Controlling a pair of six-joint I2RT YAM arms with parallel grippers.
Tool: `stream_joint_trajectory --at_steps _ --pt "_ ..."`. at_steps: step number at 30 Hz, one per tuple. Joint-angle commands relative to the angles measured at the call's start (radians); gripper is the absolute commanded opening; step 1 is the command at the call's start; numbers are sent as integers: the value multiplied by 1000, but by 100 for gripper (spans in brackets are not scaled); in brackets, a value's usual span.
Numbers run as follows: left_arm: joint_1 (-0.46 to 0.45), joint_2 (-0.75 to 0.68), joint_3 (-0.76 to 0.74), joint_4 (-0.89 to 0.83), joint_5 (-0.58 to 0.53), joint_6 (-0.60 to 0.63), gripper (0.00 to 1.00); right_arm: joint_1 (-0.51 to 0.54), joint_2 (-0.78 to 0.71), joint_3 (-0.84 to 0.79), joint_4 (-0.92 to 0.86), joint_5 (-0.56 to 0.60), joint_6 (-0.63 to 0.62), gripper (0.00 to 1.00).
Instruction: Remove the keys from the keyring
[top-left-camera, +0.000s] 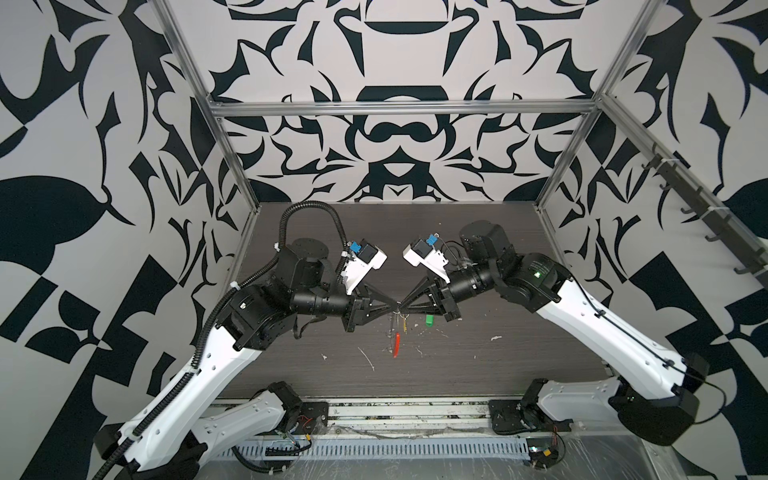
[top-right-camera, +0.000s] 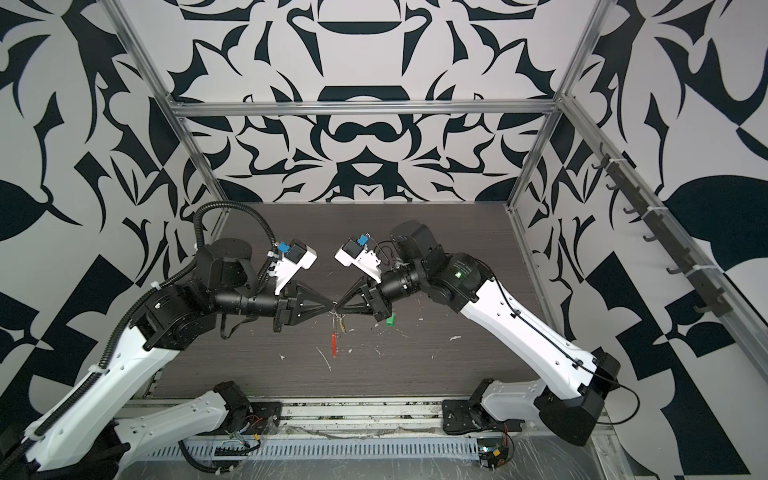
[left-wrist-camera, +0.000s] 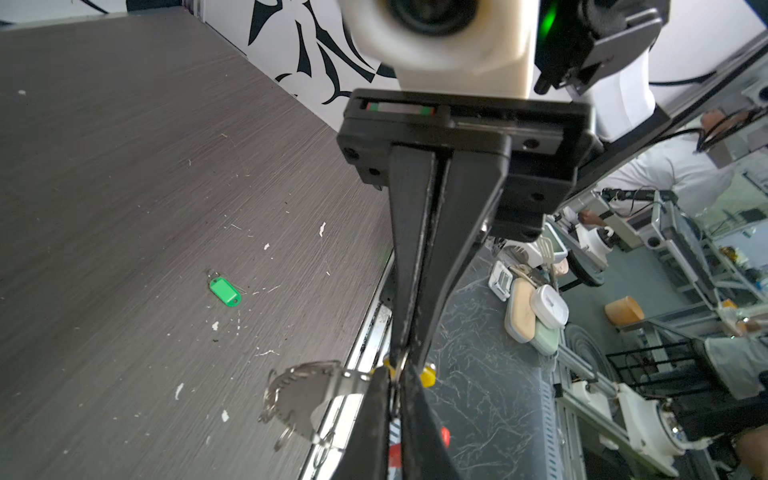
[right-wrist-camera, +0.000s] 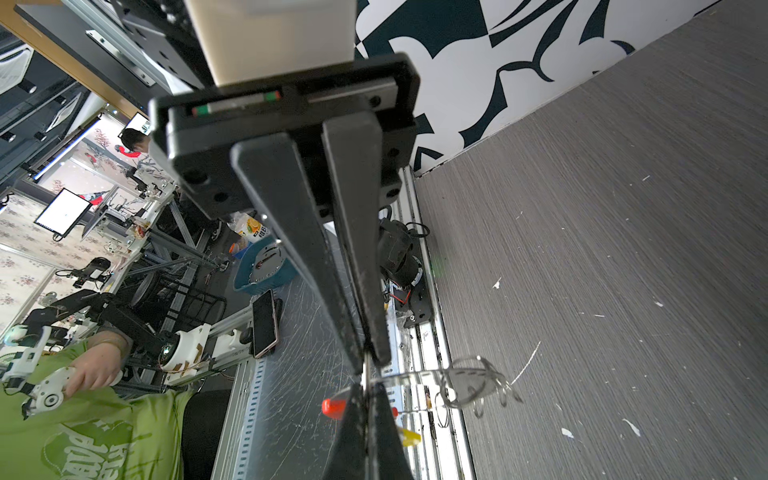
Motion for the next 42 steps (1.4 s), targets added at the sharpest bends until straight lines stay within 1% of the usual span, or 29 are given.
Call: stream_joint_trajectory --at_steps 1,4,7,8,11,13,15,18,22,25,29,32,36,39,42 --pt "1 -2 19 -1 34 9 1 2 -12 28 69 -7 10 0" --pt "1 -11 6 16 27 7 0 1 -15 25 84 8 16 0" --pt "0 -46 -31 71 -21 -6 0 2 -33 7 116 68 22 0" --pt "0 -65 -53 109 -38 -14 0 2 -45 -5 134 87 22 3" --pt "1 -140 -140 258 -91 -37 0 2 -90 -72 244 129 45 24" --pt "2 -178 -192 344 -109 -42 0 2 -119 -117 325 142 65 32" --pt "1 -203 -237 432 -117 -56 0 6 -147 -161 400 165 81 36" --pt "1 -229 -293 544 -131 -73 0 10 -187 -226 502 203 101 39" --pt "1 -260 -345 642 -172 -87 0 16 -239 -319 657 235 153 45" --pt "1 -269 -370 694 -176 -100 0 24 -253 -362 726 250 178 47" --pt "0 -265 -373 699 -193 -106 0 35 -252 -383 775 266 199 48" --pt "1 -267 -370 677 -223 -104 0 47 -268 -400 793 343 211 47" --pt "0 -277 -375 665 -261 -102 0 55 -291 -422 827 505 282 46" --pt "0 -277 -379 663 -290 -101 0 62 -305 -448 896 561 333 45" --pt "0 -280 -382 660 -314 -96 0 68 -296 -450 929 584 380 44"
